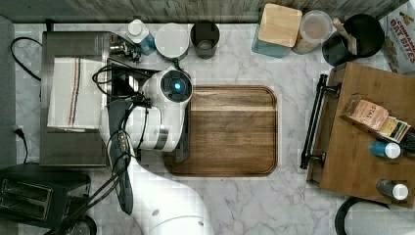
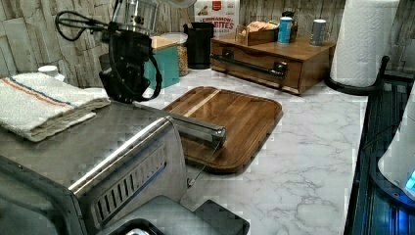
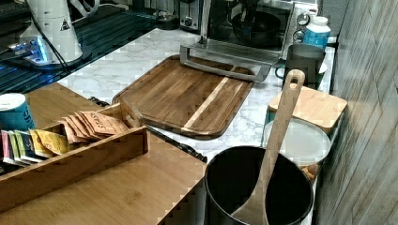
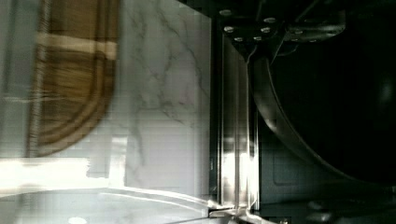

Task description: Put the bowl in the oven.

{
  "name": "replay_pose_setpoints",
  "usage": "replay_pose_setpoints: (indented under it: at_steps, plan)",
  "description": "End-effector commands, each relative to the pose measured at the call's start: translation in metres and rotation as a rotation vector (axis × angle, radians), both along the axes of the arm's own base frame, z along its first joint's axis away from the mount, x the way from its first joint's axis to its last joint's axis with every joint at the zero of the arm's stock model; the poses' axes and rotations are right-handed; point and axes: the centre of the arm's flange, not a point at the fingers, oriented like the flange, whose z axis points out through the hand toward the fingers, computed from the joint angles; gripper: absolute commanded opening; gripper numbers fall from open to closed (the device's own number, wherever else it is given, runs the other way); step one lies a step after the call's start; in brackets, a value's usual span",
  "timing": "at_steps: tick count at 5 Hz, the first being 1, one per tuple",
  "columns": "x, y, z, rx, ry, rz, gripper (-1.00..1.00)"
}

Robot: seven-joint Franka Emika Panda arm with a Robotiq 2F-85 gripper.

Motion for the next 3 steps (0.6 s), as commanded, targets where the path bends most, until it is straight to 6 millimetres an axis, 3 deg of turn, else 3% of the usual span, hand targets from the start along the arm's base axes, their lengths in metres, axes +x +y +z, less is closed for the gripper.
replay_pose_setpoints:
  at_steps: [1,3]
  plan:
    - [0.019,0.01,0.029,0.14,-0.019,-0.08,1.0]
    - [-0.005,-0.065,0.053,0.053,-0.065,-0.262,1.0]
